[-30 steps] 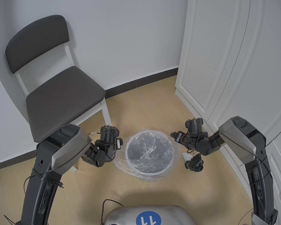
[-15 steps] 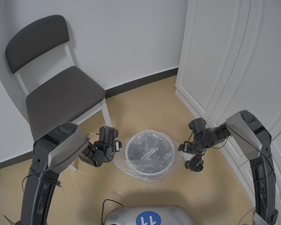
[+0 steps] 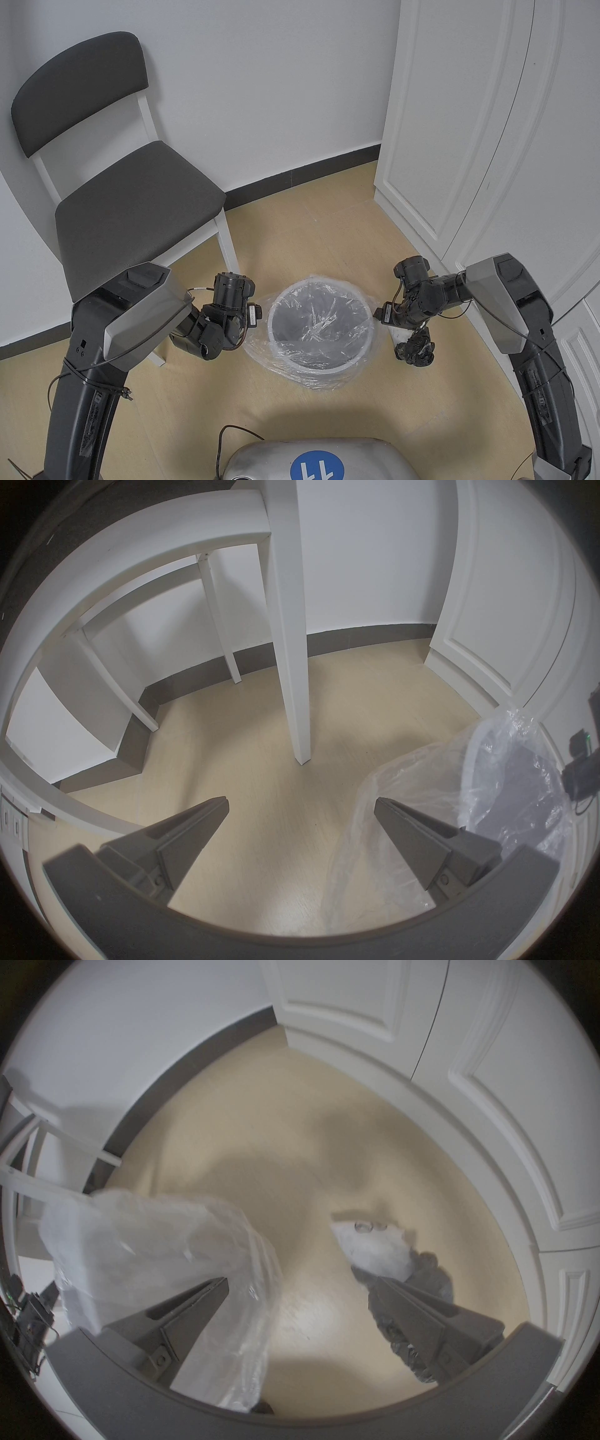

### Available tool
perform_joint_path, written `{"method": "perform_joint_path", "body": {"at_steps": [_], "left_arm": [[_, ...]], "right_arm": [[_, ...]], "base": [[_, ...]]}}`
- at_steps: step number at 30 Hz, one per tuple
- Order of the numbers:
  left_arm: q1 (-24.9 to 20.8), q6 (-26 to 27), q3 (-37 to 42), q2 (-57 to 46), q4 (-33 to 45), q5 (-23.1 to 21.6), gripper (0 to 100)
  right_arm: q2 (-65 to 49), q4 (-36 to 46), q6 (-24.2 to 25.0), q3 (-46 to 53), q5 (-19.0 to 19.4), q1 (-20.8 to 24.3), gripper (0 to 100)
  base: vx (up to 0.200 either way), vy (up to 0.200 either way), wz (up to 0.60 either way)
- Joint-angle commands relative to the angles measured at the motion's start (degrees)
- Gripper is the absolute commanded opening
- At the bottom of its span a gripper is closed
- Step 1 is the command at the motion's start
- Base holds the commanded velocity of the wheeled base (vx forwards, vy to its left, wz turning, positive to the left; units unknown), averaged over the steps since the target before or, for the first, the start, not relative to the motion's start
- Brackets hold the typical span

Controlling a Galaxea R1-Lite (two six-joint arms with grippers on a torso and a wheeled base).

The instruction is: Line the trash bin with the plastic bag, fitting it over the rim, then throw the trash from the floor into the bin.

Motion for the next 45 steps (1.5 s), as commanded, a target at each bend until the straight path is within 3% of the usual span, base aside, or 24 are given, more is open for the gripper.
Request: {"method": "perform_joint_path", "body": {"at_steps": [1, 9, 17, 20, 24, 28, 32, 38, 45], "left_arm": [[-0.5, -0.2, 0.7, 0.3, -0.5, 0.0, 100], [-1.0, -0.1, 1.1, 0.5, -0.4, 0.1, 100], [-1.1, 0.3, -0.4, 2.6, 0.6, -1.1, 100], [-0.1, 1.2, -4.0, 3.5, 4.1, -4.3, 100], [1.2, 4.7, -12.0, 6.3, 9.6, -4.4, 100], [2.4, 8.9, -24.8, 11.8, 15.5, -4.1, 100], [2.8, 10.0, -32.6, 16.1, 20.9, -4.1, 100], [3.1, 10.2, -33.6, 17.8, 25.1, -4.6, 100], [3.7, 11.2, -33.6, 19.4, 24.1, -6.2, 100]], "right_arm": [[6.1, -1.8, -2.3, -3.9, 5.4, -0.3, 100], [8.2, -7.8, -4.1, -3.9, 6.4, 0.5, 100], [6.5, -8.0, -0.6, -3.9, 6.2, 0.4, 100], [6.0, -8.0, 0.9, -3.9, 6.2, 0.2, 100], [5.8, -8.0, 1.1, -3.9, 6.2, -0.1, 100], [5.4, -8.1, 1.6, -3.9, 6.2, -0.3, 100], [5.4, -8.1, 1.7, -3.9, 6.2, -0.6, 100], [5.4, -8.1, 1.6, -3.9, 6.1, -0.6, 100], [5.6, -8.1, 1.6, -3.9, 5.8, -0.6, 100]], "base": [[0.000, 0.000, 0.00], [0.000, 0.000, 0.00], [0.000, 0.000, 0.00], [0.000, 0.000, 0.00], [0.000, 0.000, 0.00], [0.000, 0.000, 0.00], [0.000, 0.000, 0.00], [0.000, 0.000, 0.00], [0.000, 0.000, 0.00]]}}
